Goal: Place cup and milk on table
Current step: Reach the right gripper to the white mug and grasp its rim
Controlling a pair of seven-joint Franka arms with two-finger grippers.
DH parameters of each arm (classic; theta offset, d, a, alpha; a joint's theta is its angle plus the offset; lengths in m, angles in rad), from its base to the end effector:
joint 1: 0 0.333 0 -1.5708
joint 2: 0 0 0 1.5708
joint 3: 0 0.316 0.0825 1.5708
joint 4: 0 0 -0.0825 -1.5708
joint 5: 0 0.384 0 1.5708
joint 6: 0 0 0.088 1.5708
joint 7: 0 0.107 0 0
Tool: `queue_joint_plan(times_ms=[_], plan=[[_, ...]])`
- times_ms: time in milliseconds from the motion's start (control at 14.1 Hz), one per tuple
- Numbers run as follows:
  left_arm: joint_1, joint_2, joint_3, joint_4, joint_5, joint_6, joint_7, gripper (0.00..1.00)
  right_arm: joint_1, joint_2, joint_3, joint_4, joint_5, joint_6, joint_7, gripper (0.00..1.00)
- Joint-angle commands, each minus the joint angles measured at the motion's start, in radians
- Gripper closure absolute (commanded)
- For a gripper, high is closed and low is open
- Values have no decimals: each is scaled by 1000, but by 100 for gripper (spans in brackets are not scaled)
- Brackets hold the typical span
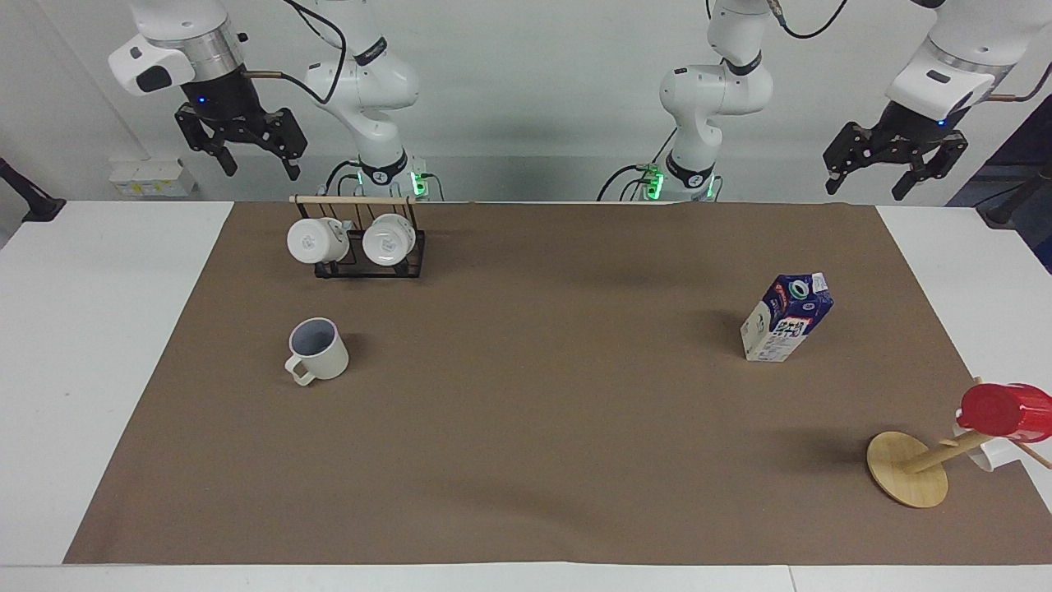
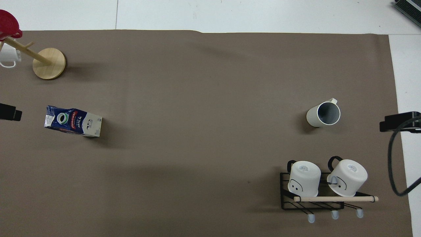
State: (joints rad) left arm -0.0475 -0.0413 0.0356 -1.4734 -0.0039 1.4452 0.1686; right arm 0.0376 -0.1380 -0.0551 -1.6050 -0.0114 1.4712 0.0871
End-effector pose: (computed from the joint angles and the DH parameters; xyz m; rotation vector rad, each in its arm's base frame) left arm 0.5277 -0.0062 0.6811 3.1244 -0.2836 0.0211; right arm 0.5000 -0.0124 0.6724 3.1336 -0.1651 0.0065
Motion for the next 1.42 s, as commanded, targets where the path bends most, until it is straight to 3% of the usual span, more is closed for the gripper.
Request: queue_joint_plan(times_ms=[0,213,427,853,1351], plan=[[3,-22,1,-22,-11,-5,-6,0,-5,-6,6,-77,8,78,-35,0],[3,-22,0,-22,-11,-5,-6,0,1,23,8,-185,10,234,-38,0],[3,-22,0,-22,-11,-5,-6,0,2,110,12,-199,7,290,-84,0],[3,-22,0,-22,-11,-5,-6,0,41,202,11,-331,1,559,-147,0],[3,-22,0,-22,-11,-5,-6,0,44,281,11,-411,-31,727,-159,0]])
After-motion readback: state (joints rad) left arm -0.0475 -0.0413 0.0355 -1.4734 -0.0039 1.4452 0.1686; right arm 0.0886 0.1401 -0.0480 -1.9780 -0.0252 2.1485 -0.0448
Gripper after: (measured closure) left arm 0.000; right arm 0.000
